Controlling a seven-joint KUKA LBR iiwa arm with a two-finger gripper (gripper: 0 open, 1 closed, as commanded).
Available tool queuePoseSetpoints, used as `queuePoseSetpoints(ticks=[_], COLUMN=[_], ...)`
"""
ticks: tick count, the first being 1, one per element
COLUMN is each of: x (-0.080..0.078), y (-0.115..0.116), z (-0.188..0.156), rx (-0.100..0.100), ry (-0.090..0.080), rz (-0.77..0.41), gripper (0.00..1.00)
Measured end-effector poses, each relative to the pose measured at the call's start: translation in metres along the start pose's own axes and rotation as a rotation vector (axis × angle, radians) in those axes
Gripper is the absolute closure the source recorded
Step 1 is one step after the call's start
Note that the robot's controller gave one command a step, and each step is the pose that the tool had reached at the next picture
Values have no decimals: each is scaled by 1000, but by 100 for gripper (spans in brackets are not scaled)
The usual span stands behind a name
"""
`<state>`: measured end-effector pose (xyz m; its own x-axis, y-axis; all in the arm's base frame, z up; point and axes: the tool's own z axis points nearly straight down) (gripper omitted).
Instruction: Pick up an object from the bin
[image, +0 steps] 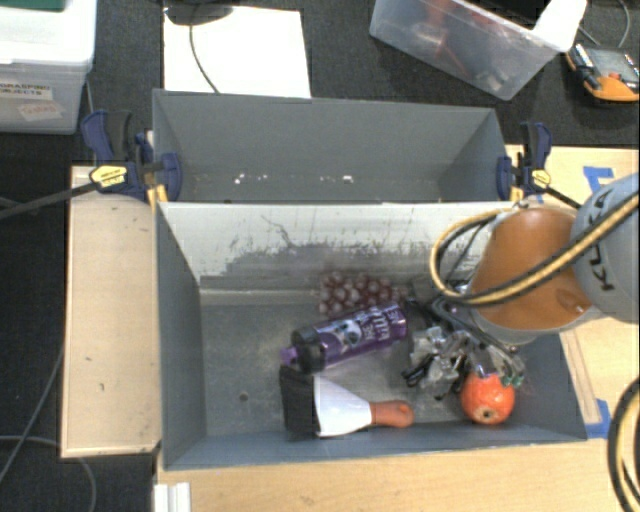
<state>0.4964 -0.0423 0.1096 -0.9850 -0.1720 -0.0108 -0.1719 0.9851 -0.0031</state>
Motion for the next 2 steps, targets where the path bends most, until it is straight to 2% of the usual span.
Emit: queuePoseSetpoints(ticks=[1, 2], x=[5, 3], y=[-6, -1], z=[-5, -127], rx=[0, -2], ry=[2, 5], rz=[0, 24], gripper=[100, 100])
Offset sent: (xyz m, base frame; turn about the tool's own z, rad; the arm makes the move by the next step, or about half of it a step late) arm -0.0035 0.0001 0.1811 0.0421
